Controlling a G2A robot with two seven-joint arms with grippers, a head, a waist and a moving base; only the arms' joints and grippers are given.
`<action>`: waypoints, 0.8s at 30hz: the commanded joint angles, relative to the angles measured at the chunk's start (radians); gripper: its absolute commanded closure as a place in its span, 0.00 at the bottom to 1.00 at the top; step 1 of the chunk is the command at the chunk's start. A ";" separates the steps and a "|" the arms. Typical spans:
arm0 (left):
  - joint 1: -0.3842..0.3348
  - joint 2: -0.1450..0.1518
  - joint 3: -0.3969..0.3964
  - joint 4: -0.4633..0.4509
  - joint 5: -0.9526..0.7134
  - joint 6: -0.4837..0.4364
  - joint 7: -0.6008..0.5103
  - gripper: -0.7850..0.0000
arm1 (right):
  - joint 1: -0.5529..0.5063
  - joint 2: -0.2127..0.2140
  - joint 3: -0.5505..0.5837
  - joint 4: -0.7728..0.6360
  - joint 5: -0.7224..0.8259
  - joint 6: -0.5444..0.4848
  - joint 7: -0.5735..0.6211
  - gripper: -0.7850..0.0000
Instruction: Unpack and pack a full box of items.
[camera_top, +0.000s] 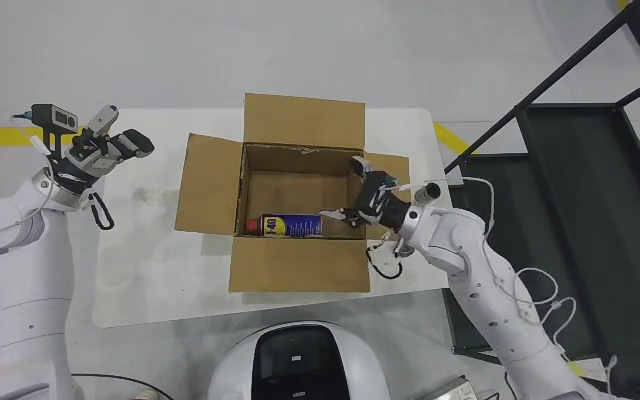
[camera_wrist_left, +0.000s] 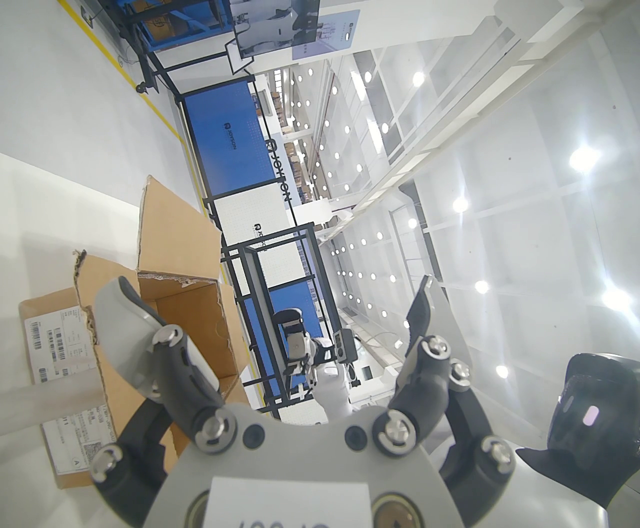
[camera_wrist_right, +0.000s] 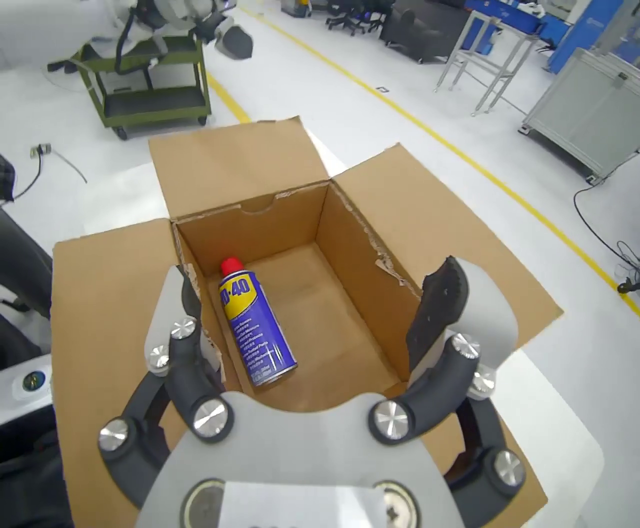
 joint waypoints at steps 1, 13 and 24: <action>0.000 0.000 0.000 0.000 0.000 0.000 0.000 0.00 | -0.071 0.011 0.086 -0.010 0.028 -0.008 -0.004 0.00; 0.000 0.000 0.000 0.000 0.000 0.000 0.000 0.00 | -0.386 0.039 0.413 0.030 0.118 0.012 0.000 0.00; 0.000 0.000 0.000 0.000 0.000 0.000 0.000 0.00 | -0.392 0.039 0.418 0.048 0.132 0.009 -0.005 0.00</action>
